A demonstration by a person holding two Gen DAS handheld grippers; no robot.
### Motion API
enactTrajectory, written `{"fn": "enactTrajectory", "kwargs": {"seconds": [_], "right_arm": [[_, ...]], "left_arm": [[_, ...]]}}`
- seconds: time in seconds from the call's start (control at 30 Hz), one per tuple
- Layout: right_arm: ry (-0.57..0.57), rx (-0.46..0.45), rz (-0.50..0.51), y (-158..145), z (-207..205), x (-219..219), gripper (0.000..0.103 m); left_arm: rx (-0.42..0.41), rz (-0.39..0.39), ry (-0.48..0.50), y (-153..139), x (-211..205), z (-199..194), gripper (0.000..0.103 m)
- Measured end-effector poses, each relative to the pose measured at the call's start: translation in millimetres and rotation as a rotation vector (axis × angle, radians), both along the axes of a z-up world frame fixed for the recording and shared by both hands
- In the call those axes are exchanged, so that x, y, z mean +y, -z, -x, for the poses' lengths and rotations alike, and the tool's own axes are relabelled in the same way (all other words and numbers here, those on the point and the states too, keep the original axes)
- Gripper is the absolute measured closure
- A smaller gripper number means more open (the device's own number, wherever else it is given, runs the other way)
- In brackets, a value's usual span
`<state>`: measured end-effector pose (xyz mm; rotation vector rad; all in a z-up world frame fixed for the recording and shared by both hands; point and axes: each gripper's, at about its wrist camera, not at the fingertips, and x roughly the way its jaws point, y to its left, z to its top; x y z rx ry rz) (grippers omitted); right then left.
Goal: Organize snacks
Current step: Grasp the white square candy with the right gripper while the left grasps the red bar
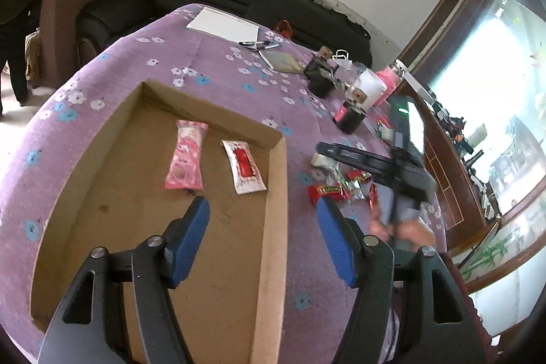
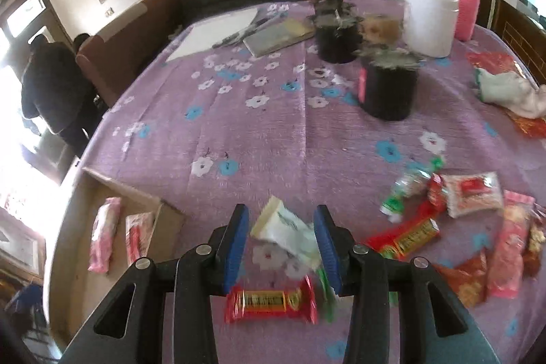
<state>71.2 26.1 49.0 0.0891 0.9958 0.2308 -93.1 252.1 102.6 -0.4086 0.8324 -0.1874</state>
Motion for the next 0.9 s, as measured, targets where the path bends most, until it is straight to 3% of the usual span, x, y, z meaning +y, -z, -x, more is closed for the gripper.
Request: {"fn": "enactTrajectory", "kwargs": {"seconds": [0.03,0.13,0.3,0.43,0.63,0.8,0.9], "right_arm": [[-0.005,0.009,0.015,5,-3,3,0.061],[-0.013,0.045,0.088,19,-1,6,0.075],[-0.060,0.154,0.033,24,37,-14,0.075],[-0.078,0.175,0.013,21,81,-39,0.075],[-0.022,0.092,0.168,23,121,-77,0.073],[-0.026,0.039,0.181,22,137,-91,0.071],[-0.033,0.014,0.171,22,146,-96,0.067]], "left_arm": [[0.001,-0.004,0.003,0,-2,1,0.038],[-0.002,-0.017,0.009,-1,-6,5,0.038],[0.000,-0.024,0.035,0,-19,7,0.038],[0.002,-0.063,0.106,1,-47,7,0.038],[0.032,-0.107,0.205,12,-97,5,0.038],[0.079,-0.201,0.260,38,-149,-10,0.039],[0.102,-0.265,0.244,53,-163,-26,0.039]]}}
